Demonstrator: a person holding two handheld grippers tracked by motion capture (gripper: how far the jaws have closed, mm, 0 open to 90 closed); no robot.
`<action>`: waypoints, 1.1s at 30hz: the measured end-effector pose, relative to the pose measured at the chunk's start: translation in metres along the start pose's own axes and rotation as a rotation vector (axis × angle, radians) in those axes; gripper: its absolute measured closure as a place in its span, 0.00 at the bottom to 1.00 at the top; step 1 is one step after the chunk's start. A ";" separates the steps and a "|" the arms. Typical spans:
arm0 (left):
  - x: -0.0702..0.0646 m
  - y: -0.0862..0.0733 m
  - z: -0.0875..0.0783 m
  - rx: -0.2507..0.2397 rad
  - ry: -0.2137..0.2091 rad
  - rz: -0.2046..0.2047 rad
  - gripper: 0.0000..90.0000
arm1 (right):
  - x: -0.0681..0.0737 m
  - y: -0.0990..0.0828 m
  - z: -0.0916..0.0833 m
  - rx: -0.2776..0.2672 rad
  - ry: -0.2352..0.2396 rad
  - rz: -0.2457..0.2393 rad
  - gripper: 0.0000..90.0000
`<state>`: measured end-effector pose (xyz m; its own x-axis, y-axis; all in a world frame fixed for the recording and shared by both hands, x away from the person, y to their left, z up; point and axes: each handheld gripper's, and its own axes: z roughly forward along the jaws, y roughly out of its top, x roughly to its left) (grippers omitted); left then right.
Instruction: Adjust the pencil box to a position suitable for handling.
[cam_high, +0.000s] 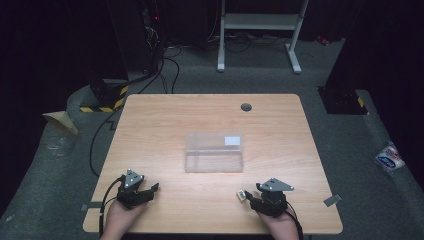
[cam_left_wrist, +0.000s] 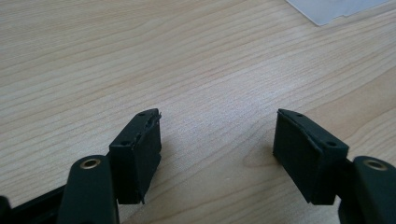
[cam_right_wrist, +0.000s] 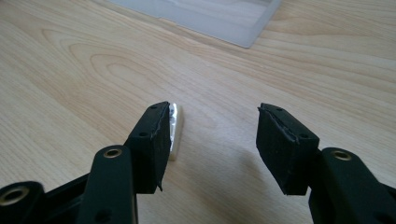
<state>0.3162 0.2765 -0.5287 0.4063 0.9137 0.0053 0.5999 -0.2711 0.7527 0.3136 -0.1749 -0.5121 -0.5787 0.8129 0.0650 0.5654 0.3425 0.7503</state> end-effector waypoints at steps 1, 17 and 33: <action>0.000 0.000 0.000 0.001 -0.001 0.000 0.36 | 0.002 0.000 0.000 0.003 0.003 0.007 0.49; 0.000 0.001 0.000 0.005 -0.003 0.008 0.34 | 0.024 0.002 0.012 0.025 0.052 -0.038 0.51; 0.000 0.001 0.001 0.001 -0.017 0.009 0.33 | 0.033 0.002 0.018 0.049 0.014 -0.097 0.62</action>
<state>0.3176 0.2757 -0.5289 0.4234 0.9059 0.0007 0.5971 -0.2796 0.7519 0.3063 -0.1391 -0.5209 -0.6400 0.7684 0.0034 0.5346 0.4421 0.7203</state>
